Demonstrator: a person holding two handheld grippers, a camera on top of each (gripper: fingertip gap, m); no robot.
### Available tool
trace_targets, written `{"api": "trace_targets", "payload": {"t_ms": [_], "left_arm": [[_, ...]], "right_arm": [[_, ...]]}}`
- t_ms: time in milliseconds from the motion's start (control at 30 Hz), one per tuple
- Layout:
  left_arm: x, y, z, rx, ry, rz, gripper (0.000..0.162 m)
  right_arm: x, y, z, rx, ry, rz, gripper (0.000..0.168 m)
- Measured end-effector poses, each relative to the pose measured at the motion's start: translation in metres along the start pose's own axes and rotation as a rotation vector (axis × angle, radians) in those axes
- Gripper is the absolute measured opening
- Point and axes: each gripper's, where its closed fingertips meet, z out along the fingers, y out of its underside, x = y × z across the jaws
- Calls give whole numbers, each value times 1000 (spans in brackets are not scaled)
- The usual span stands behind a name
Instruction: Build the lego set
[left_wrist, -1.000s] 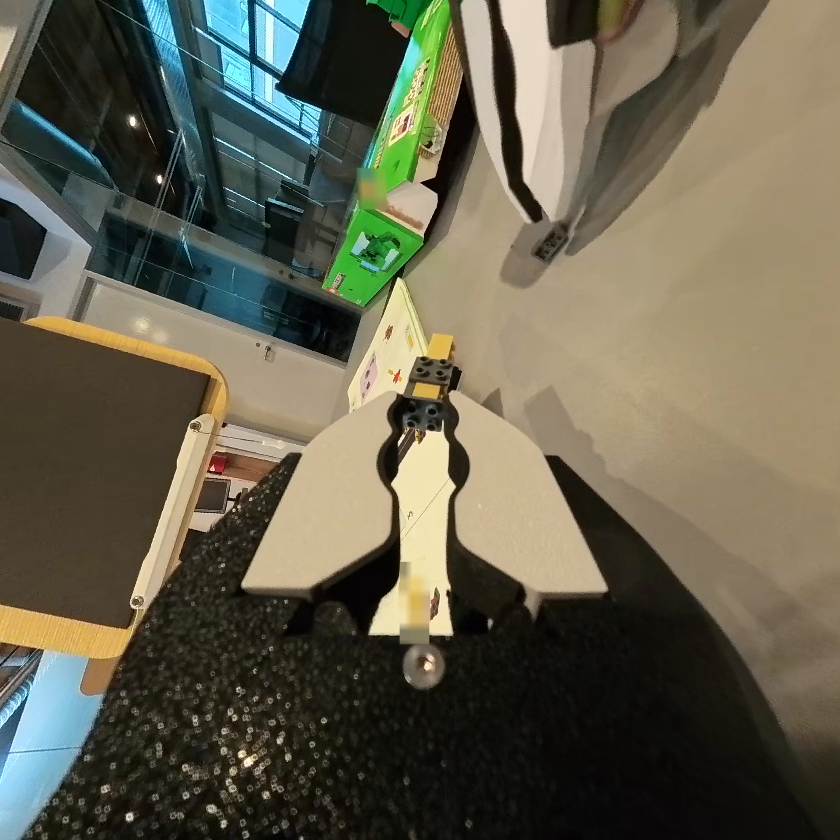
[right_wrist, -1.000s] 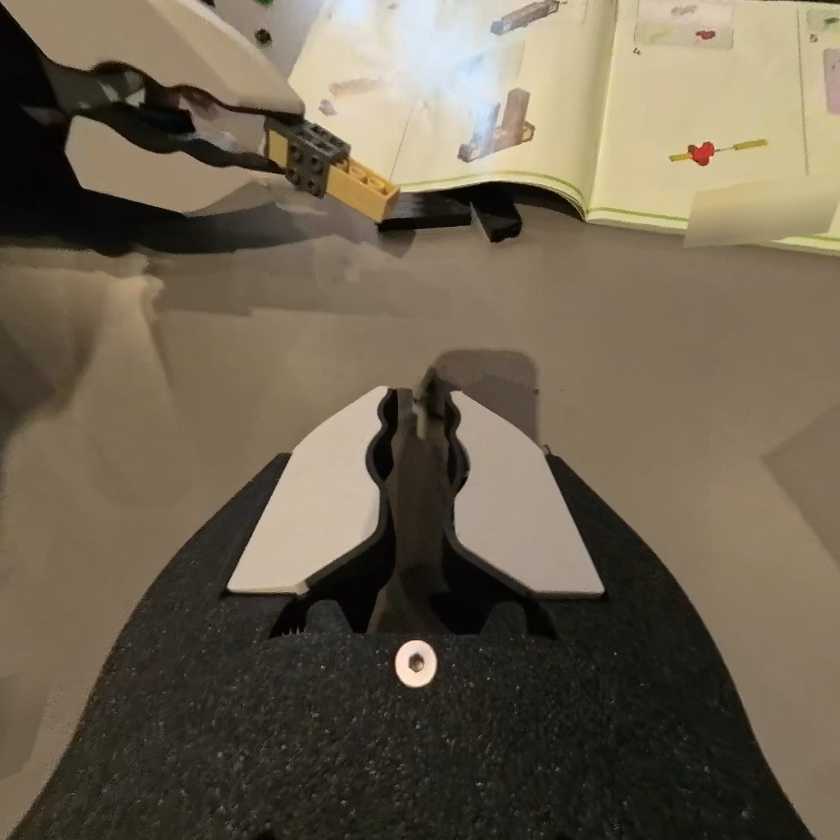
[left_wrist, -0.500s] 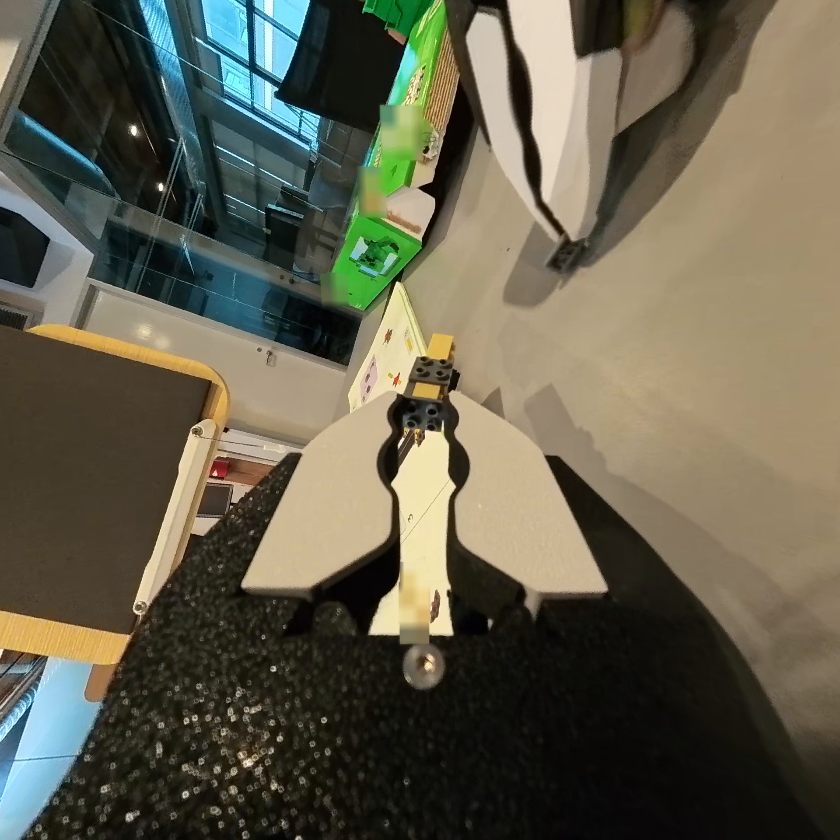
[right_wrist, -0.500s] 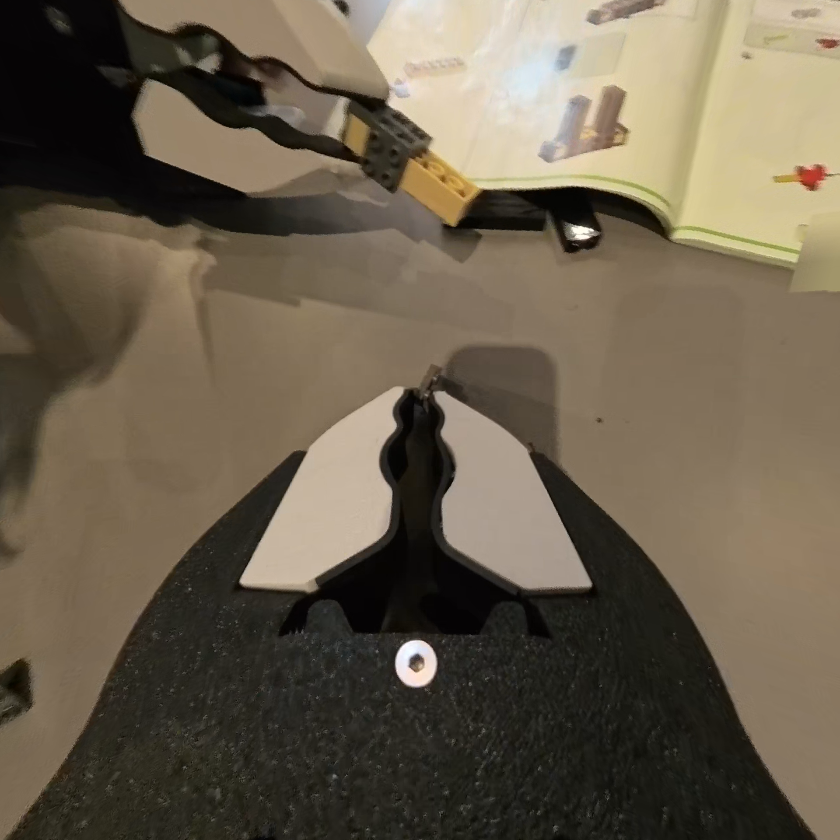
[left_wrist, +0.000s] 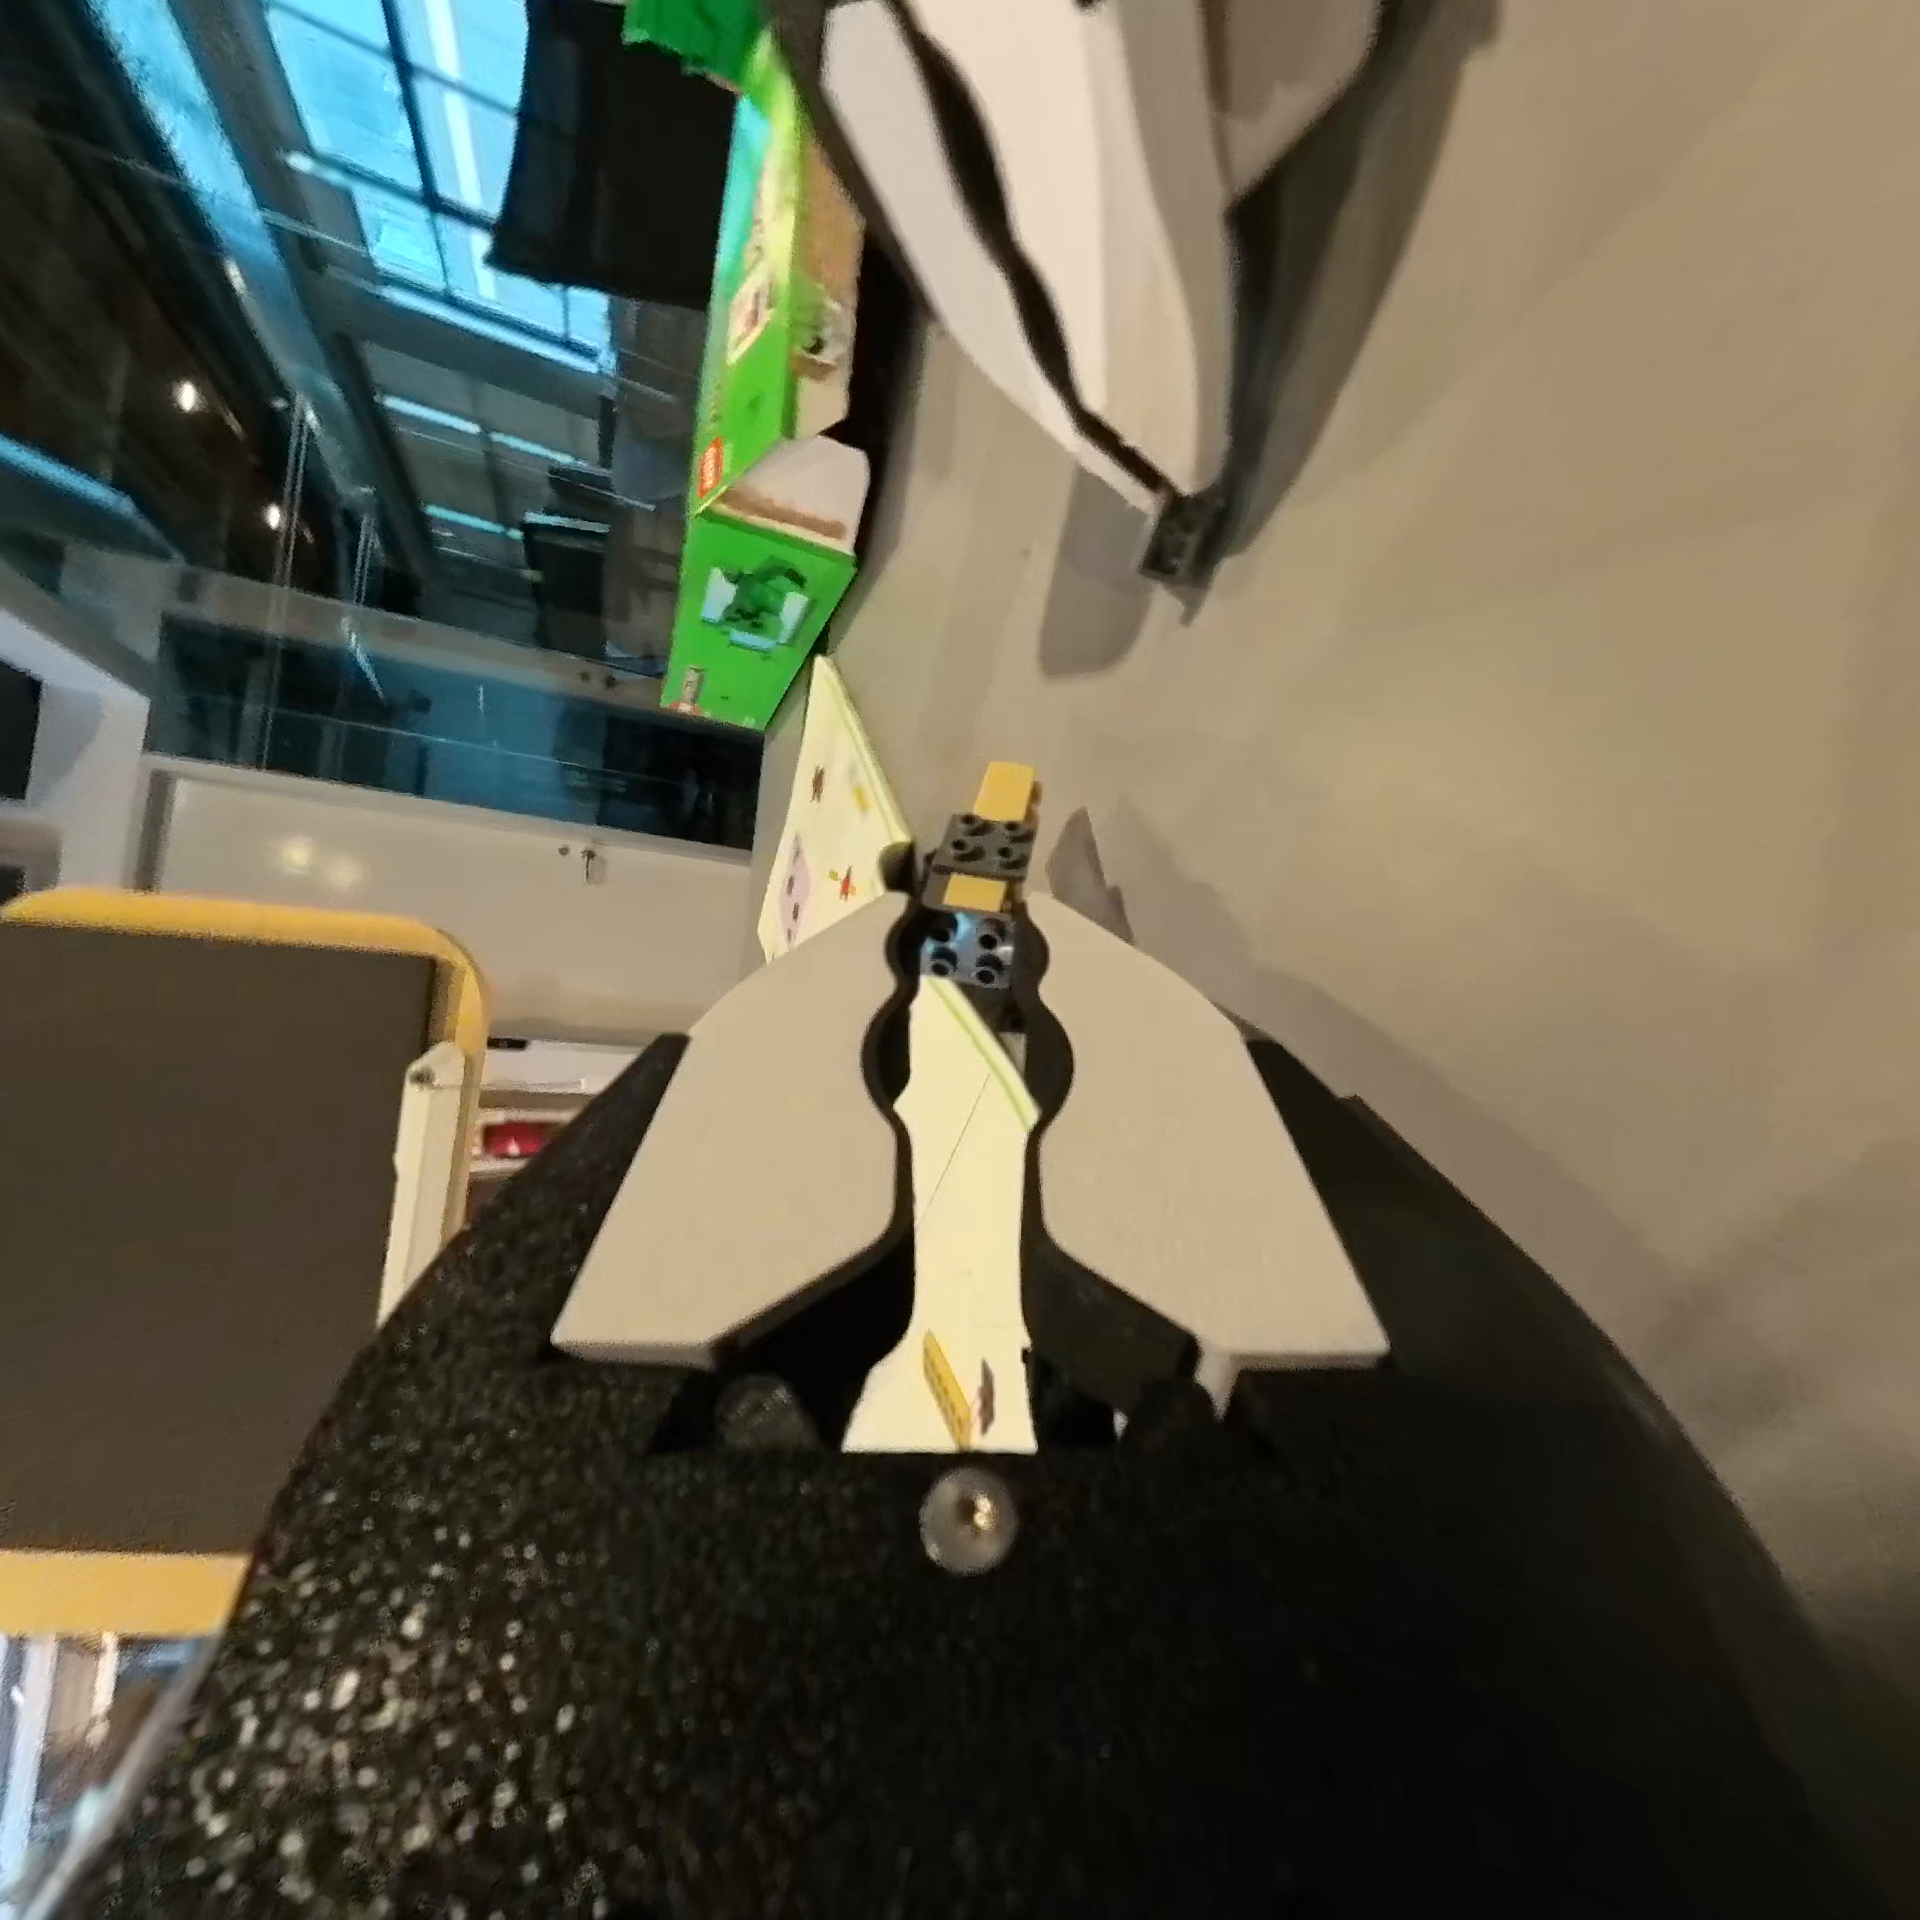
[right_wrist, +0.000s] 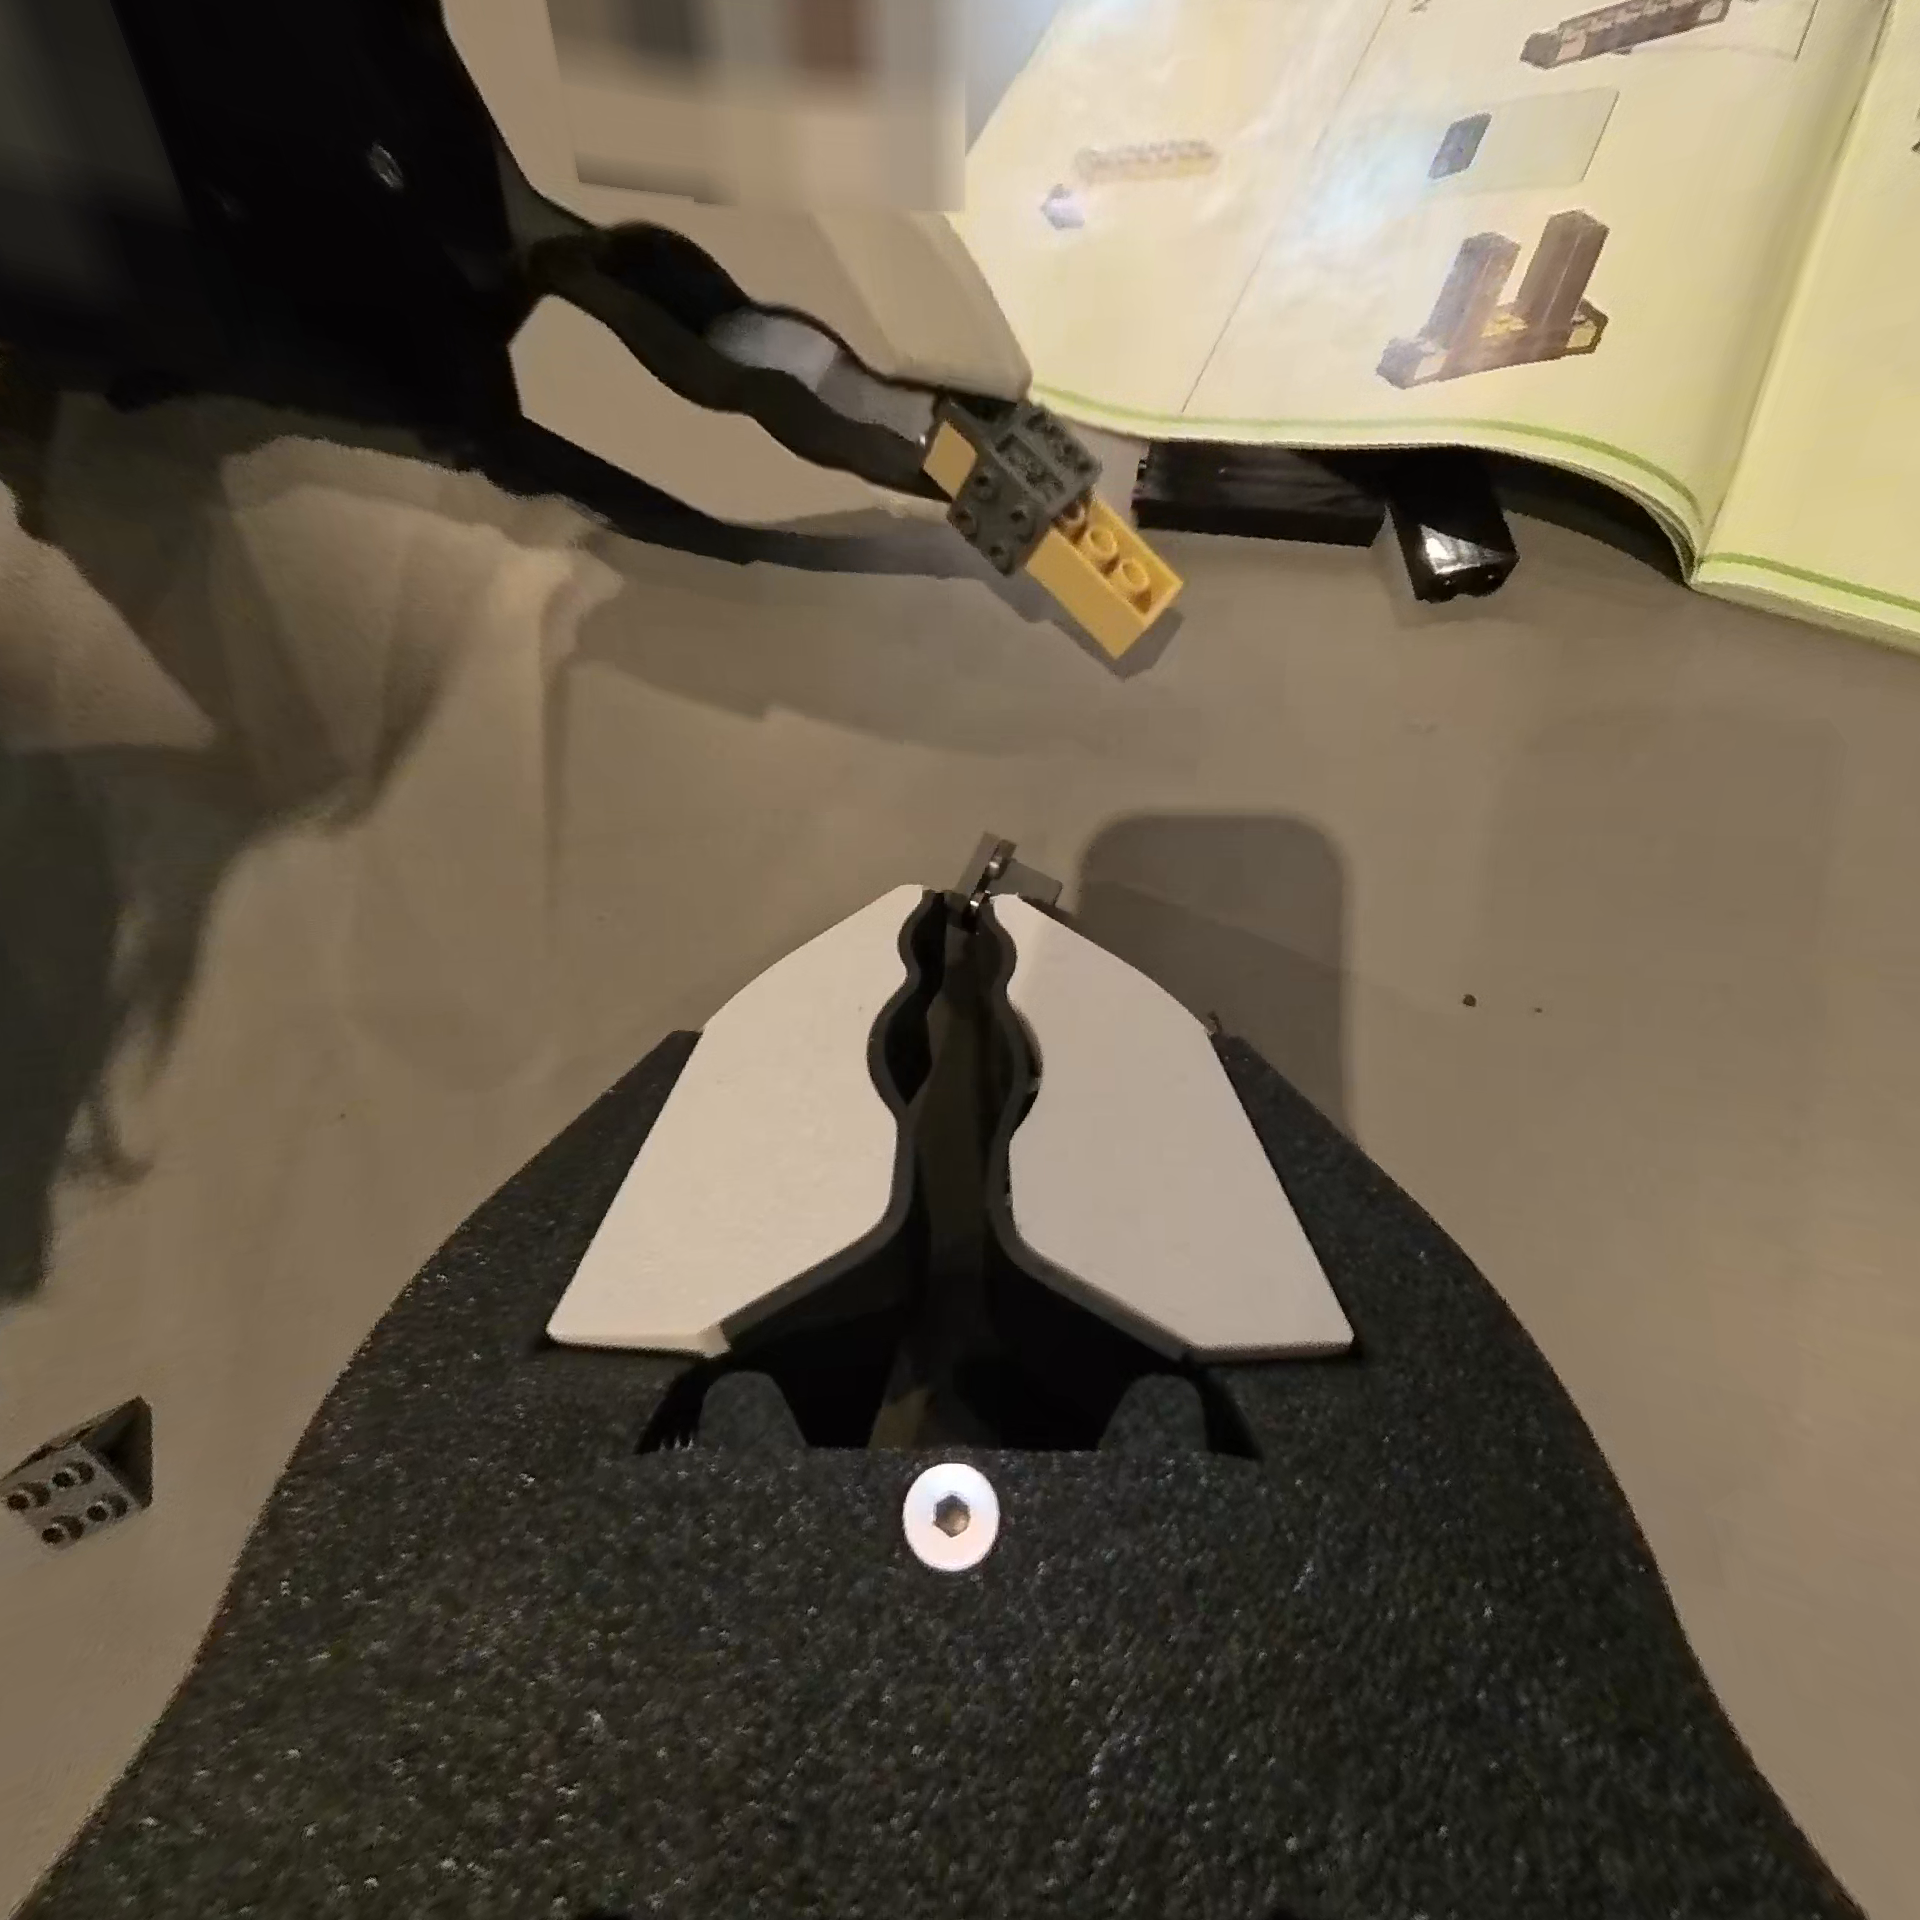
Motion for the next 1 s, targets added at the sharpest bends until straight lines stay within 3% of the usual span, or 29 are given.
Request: {"api": "trace_targets", "payload": {"t_ms": [333,667,833,933,1000], "left_arm": [[21,2,0,-73,192,125,18],[21,11,-19,-145,362,138,37],[12,21,-31,-228,431,79,62],[4,20,-41,-233,459,-49,53],[2,-4,-47,-125,498,-230,42]], "right_arm": [[-2,-6,-3,40,-11,0,5],[-4,-10,-6,92,-53,16,5],[-9,-15,-9,126,-80,3,5],[-24,-27,-17,209,-181,-15,5],[-36,-34,-25,263,-259,-35,5]]}}
